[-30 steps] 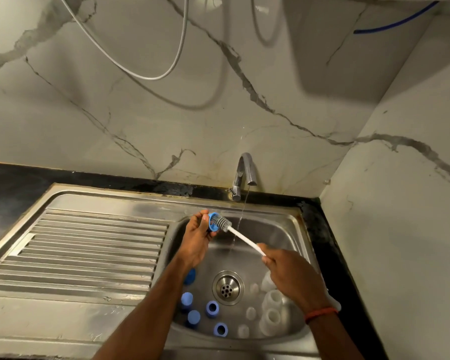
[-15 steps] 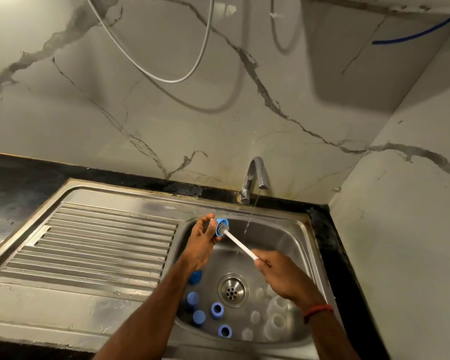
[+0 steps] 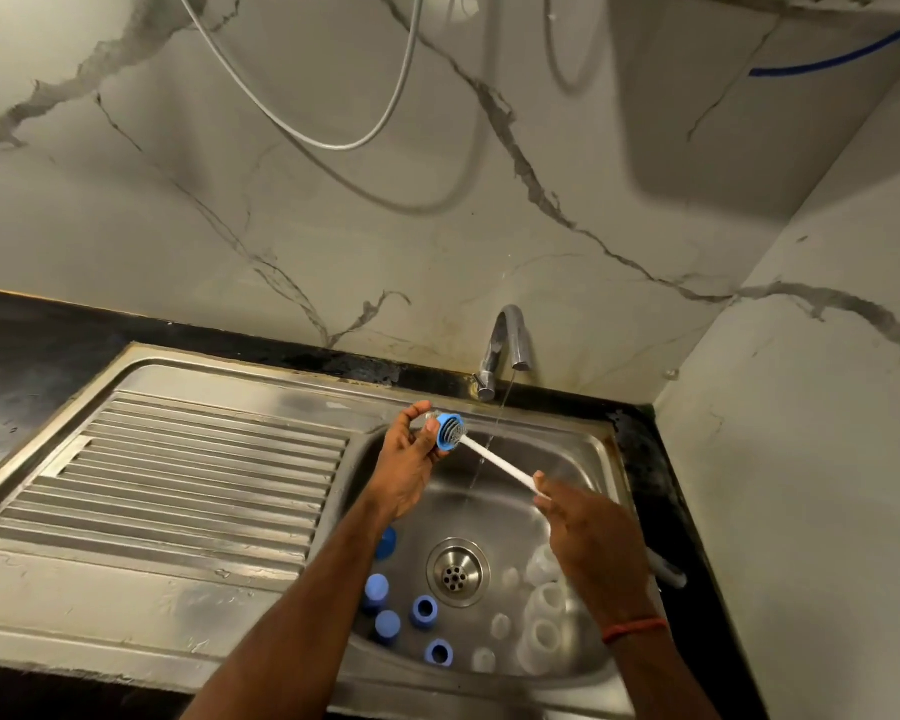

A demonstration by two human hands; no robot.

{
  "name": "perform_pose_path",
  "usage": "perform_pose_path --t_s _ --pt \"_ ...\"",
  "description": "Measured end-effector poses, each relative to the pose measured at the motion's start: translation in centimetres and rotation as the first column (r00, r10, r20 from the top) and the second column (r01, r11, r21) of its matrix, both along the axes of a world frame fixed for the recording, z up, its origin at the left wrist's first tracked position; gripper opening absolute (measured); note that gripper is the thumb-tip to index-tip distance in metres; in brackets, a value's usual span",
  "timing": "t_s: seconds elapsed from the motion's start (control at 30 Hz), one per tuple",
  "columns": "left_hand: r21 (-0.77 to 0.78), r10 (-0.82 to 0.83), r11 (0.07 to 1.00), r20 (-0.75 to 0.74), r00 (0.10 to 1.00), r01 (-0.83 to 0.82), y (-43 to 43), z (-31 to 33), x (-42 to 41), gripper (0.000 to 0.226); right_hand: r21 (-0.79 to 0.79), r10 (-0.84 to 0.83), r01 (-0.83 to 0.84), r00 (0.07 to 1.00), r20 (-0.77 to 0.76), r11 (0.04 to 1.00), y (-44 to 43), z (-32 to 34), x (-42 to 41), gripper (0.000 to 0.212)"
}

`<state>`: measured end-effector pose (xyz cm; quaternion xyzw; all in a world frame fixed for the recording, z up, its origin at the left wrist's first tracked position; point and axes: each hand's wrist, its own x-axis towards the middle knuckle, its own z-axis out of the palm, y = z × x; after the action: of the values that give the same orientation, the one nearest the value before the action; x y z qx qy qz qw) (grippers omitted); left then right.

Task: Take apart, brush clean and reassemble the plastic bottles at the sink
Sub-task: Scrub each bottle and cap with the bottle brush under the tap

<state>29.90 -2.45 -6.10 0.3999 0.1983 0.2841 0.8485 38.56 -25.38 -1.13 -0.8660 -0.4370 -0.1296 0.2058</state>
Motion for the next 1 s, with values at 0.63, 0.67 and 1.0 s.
perform_pose_path --t_s 0.63,0.67,1.0 --pt "-0.137 0.029 0.99 -0.053 0.998 -0.036 -0.9 0.8 0.3 0.027 -0.134 -0.077 0.051 0.978 -0.196 0.99 -0.6 0.3 0.4 0.026" --pt "-0.148 0.041 0.988 -0.057 0.998 -0.049 -0.7 1.0 0.1 0.026 -0.117 -0.097 0.073 0.972 -0.214 0.99 -0.7 0.0 0.6 0.024" --pt "-0.275 0.09 0.957 -0.024 0.996 -0.093 -0.6 1.3 -0.5 0.031 -0.067 -0.242 0.233 0.926 -0.29 0.97 0.2 0.2 1.7 0.024"
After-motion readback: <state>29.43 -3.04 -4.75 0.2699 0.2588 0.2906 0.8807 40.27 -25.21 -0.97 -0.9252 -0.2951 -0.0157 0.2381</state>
